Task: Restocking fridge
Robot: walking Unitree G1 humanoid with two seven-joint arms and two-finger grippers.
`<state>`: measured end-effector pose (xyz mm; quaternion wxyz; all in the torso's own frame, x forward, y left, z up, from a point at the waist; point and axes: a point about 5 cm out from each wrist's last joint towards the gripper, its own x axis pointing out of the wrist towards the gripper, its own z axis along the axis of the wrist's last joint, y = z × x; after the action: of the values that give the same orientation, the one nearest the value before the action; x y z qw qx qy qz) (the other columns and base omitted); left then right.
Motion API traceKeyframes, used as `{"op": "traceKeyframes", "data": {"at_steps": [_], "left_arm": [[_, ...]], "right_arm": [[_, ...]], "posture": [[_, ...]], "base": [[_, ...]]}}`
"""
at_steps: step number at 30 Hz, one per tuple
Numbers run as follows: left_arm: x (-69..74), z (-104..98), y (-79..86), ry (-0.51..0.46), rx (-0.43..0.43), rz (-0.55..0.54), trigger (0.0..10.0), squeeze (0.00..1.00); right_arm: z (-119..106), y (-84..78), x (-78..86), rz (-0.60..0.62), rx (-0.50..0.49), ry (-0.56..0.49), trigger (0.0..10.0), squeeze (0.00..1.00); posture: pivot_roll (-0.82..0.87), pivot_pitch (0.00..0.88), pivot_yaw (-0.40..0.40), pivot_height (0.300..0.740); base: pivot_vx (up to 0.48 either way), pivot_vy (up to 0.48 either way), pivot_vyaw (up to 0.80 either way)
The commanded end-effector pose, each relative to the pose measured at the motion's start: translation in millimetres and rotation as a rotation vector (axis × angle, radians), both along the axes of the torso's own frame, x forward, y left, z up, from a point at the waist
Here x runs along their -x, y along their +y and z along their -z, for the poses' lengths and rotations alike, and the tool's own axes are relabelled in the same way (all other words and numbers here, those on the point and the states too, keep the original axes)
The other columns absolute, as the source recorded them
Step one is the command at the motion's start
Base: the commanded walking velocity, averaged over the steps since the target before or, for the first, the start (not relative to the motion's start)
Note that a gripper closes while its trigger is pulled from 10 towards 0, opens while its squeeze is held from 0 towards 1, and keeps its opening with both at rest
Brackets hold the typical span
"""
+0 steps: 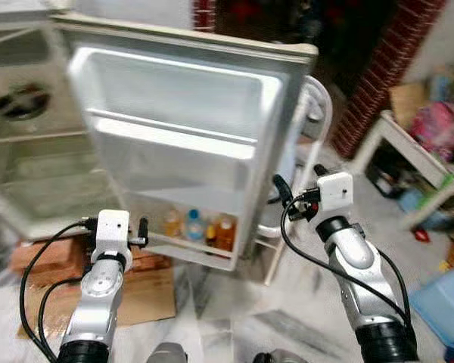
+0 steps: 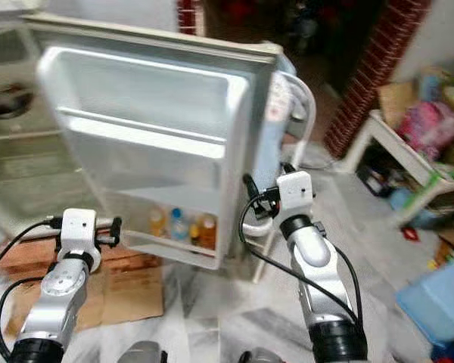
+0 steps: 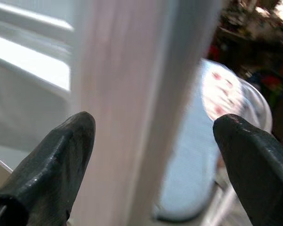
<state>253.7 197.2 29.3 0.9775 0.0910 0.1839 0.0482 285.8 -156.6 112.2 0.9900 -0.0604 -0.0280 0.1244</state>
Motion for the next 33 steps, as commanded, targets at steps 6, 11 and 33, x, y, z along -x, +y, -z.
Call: {"op": "traceKeyframes", "data": {"at_steps": [6, 11, 33], "left_arm": [[7.2, 4.7, 7.2, 0.047, -0.01, -0.033, 10.0, 0.0], [8.6, 5.6, 5.8, 0.07, -0.018, -0.024, 10.0, 0.0], [21.2, 16.5, 17.1, 0.164, -0.001, -0.089, 10.0, 0.0]], "right_arm": [[-9.5, -6.4, -12.7, 0.038, 0.015, -0.032, 10.0, 0.0], [-14.2, -10.1, -26.4, 0.071, 0.025, -0.032, 10.0, 0.0], [17.1, -27.8, 71.8, -0.836, -0.007, 0.465, 10.0, 0.0]], "posture": [[0.09, 0.0, -0.023, 0.74], [0.1, 0.0, -0.022, 0.74], [0.08, 0.0, -0.017, 0.74]], "base": [[0.0, 0.0, 0.75], [0.0, 0.0, 0.61], [0.0, 0.0, 0.04]]}}
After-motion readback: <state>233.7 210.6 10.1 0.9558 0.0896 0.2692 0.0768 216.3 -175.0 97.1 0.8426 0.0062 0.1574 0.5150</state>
